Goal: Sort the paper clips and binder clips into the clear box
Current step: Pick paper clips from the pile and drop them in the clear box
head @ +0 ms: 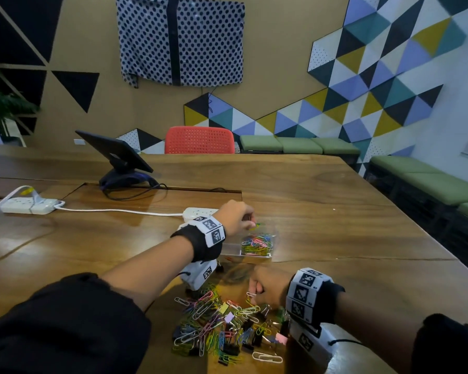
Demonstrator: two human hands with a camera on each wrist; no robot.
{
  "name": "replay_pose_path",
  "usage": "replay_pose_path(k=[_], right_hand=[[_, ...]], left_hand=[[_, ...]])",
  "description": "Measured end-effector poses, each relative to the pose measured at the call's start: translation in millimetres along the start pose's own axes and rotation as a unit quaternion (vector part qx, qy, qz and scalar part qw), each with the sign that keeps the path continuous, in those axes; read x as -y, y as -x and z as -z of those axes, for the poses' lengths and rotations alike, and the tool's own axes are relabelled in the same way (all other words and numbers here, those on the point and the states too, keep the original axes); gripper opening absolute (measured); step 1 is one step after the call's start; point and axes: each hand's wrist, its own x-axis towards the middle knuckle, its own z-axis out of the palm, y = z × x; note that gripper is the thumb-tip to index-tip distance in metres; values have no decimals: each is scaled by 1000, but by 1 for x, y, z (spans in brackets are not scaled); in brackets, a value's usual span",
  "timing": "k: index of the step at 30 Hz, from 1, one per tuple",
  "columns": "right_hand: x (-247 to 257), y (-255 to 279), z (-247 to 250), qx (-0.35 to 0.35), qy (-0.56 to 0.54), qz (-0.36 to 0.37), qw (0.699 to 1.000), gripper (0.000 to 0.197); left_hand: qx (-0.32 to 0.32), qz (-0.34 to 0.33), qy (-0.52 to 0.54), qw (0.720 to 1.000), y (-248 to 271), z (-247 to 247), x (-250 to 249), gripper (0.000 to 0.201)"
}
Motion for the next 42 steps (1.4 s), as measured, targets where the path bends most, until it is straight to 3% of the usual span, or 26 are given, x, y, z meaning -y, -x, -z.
replay_pose_path(k=[8,15,19,25,27,31,34,38,42], right_hand=[[6,7,2,63,162,34,984,36],[3,6,2,89,158,33,983,36],[2,8,3,87,147,30,985,36],[-7,12,14,-4,44,5,999,28],[-15,10,22,-25,33,0,999,24],[-30,6,43,-72,6,-19,997,16],[-35,-1,61,-135,-16,-33,990,7],[-36,-12,79,-202,-21,-57,978,21],[-31,-27,86,-224,-10,-94,970,13]], left_hand=[[-4,30,-16,999,-20,-29,-10,20],[53,38,-39,997,-22,-38,-9,21],[42,25,-41,998,-16,-35,-7,28],[-28,-66,-18,997,23,-25,-6,25],[1,-81,-11,997,40,-24,-4,21],[141,-41,8,989,69,-28,2,15],[217,-15,-13,976,84,-35,-3,26],[232,-28,-87,968,97,-43,-15,42],[237,-33,-109,965,100,-50,-16,42]])
